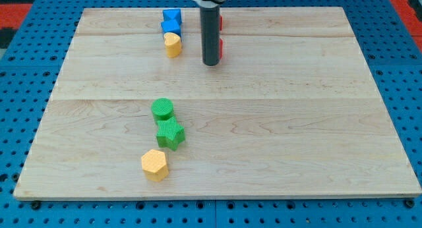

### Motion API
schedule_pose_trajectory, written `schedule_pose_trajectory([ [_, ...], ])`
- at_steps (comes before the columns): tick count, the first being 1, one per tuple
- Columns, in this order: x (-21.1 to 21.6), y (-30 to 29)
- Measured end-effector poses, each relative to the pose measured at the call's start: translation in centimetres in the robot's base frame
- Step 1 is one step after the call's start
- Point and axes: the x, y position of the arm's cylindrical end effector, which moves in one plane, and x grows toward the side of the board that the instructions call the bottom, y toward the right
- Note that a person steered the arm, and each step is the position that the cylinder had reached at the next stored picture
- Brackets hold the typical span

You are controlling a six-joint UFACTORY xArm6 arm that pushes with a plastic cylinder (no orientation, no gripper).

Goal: Move blue triangle towards center right

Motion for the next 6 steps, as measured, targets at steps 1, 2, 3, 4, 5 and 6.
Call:
schedule_pose_trajectory([
  [1,-3.2,0.1],
  [2,-5.1,1.3],
  [3,-6.1,2.3],
  [4,-2.2,-2.0],
  [5,-6.1,-4.6],
  [6,-10.3,-5.0],
])
